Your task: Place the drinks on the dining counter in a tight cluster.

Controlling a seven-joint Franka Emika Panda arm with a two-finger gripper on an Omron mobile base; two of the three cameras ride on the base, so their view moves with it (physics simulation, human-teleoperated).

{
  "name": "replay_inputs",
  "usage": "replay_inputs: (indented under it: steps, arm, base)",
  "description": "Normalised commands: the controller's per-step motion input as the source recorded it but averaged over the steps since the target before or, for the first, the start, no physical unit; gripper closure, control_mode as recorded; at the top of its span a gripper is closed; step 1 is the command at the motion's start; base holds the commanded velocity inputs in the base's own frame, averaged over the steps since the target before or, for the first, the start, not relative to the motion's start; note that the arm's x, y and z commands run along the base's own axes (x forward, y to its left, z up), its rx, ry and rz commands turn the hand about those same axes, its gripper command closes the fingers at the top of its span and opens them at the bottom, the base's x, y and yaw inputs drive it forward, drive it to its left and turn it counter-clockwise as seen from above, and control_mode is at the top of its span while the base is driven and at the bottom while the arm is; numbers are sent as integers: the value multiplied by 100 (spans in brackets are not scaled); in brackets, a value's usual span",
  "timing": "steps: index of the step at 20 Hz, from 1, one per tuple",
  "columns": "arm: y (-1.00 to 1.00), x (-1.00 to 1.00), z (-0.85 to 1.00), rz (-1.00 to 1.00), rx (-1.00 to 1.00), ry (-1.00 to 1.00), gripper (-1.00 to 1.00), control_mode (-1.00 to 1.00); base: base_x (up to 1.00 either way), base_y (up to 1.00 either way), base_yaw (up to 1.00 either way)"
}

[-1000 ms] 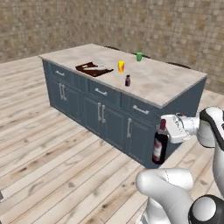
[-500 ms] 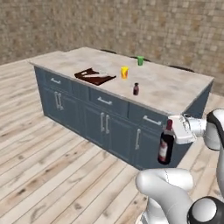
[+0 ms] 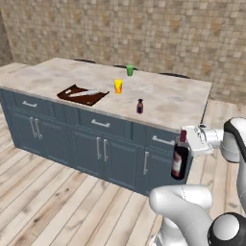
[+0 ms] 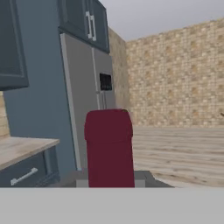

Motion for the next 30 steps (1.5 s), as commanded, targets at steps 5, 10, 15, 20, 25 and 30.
replay_inputs:
  steps: [5, 10, 15, 20, 25, 30]
  arm:
    - [0, 0, 0, 0, 0, 0, 100, 100]
    - [0, 0, 0, 0, 0, 0, 100, 100]
    - [0, 0, 0, 0, 0, 0, 100, 100]
    - [0, 0, 0, 0, 0, 0, 100, 100]
    - [0, 0, 0, 0, 0, 0, 100, 100]
    - [0, 0, 0, 0, 0, 0, 100, 100]
  base:
    - [74, 27, -27]
    - [66, 23, -34]
    - [59, 17, -39]
    - [79, 20, -14]
    - [73, 6, -11]
    - [57, 10, -8]
